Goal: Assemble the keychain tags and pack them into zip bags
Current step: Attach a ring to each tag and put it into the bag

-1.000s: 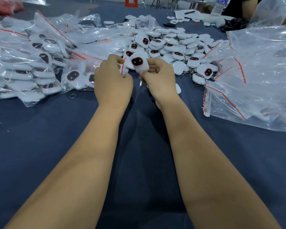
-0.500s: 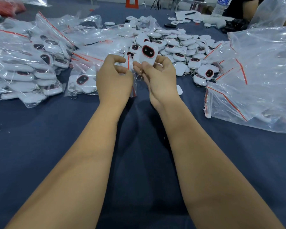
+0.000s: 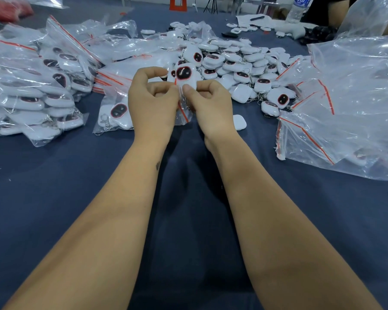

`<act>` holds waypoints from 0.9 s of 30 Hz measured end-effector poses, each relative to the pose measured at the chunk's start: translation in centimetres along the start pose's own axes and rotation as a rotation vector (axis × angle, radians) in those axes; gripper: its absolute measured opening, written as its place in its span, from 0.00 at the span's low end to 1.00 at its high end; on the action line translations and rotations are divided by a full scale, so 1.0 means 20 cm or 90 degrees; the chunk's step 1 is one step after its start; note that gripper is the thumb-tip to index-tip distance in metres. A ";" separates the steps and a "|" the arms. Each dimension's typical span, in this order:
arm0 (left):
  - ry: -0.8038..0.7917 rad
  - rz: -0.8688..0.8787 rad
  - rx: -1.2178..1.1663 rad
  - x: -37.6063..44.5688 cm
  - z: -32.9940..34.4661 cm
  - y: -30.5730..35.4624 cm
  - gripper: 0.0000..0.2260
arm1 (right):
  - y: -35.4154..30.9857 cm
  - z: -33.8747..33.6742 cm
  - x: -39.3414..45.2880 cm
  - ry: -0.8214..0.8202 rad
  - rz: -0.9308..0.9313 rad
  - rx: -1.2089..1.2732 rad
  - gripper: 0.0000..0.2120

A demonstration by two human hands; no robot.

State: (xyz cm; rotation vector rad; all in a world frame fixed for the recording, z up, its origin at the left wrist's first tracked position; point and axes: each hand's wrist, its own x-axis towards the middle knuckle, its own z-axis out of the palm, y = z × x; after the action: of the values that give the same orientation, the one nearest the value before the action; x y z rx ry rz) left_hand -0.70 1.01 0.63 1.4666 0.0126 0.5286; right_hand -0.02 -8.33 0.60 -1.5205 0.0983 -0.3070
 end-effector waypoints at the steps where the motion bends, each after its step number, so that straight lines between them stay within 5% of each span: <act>1: 0.008 0.002 -0.009 0.00 0.00 0.00 0.12 | 0.00 0.00 0.00 0.004 -0.018 -0.056 0.06; 9: 0.028 0.153 0.069 -0.03 0.01 0.03 0.13 | 0.03 0.02 0.01 -0.121 -0.122 -0.373 0.22; 12: 0.002 0.178 0.131 -0.04 0.01 0.01 0.12 | 0.04 0.01 0.00 -0.138 -0.134 -0.486 0.17; 16: -0.081 0.156 0.280 -0.02 0.01 -0.03 0.08 | 0.01 -0.02 0.01 -0.049 -0.176 -0.487 0.15; 20: -0.127 0.197 0.487 0.00 0.02 -0.07 0.10 | -0.01 -0.08 0.01 0.111 -0.078 -0.726 0.16; 23: -0.142 0.205 0.615 0.00 0.01 -0.10 0.13 | 0.00 -0.10 0.01 0.088 0.043 -0.778 0.17; 27: -0.024 0.173 0.666 0.03 -0.05 -0.10 0.19 | 0.01 -0.12 0.03 0.075 -0.027 -0.664 0.19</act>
State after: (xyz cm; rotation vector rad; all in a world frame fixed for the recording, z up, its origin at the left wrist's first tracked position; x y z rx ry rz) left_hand 0.22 2.07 -1.12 2.5217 0.0693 0.7677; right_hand -0.03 -10.77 0.32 -2.5374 0.3598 -0.4069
